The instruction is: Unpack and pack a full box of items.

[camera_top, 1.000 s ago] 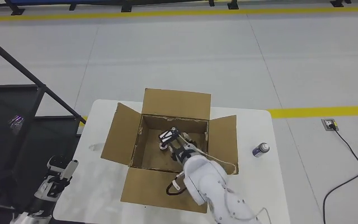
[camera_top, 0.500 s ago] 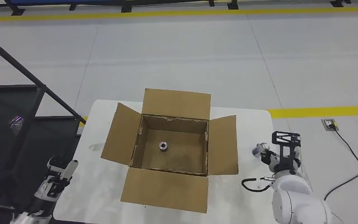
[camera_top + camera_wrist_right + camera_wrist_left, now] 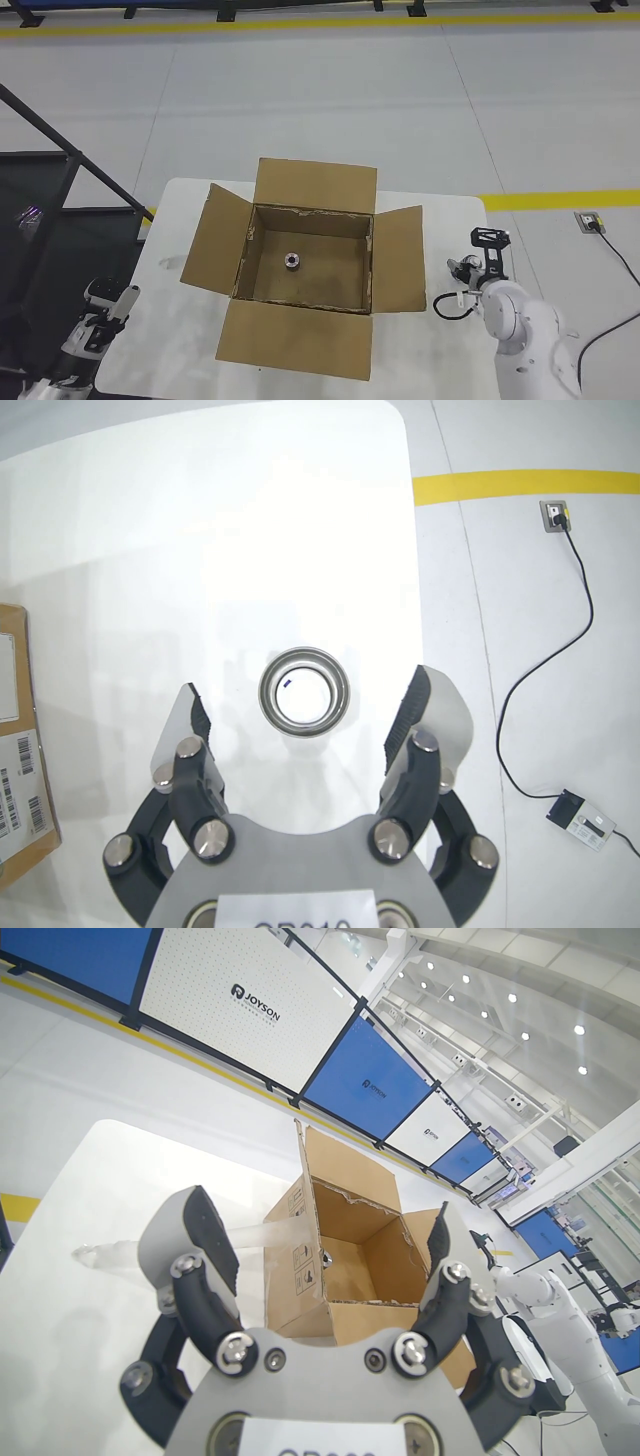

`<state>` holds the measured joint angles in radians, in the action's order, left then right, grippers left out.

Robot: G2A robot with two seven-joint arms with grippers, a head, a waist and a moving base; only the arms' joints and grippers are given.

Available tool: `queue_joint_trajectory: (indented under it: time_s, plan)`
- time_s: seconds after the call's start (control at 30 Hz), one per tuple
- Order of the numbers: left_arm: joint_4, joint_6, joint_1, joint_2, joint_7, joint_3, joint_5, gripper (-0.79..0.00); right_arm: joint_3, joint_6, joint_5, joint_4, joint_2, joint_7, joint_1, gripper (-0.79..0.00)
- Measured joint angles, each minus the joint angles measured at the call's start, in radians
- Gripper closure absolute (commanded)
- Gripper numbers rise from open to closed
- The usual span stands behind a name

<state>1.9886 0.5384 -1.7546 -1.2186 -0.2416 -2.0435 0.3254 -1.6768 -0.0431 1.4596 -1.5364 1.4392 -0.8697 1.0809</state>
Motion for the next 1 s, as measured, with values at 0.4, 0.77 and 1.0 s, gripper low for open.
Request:
queue_joint_trajectory:
  time_s: [0.4,0.77,1.0]
  plan:
    - [0.000,0.000,0.000,0.000,0.000,0.000,0.000,-0.785,0.000,-0.026,-0.009,-0.186,-0.009,-0.019,0.047,0.000]
    - [0.000,0.000,0.000,0.000,0.000,0.000,0.000,-0.785,0.190,-0.124,0.161,-0.704,-0.002,-0.071,0.115,0.000]
    - [0.000,0.000,0.000,0.000,0.000,0.000,0.000,-0.785,0.504,-0.117,0.226,-0.599,0.025,-0.060,-0.014,0.000]
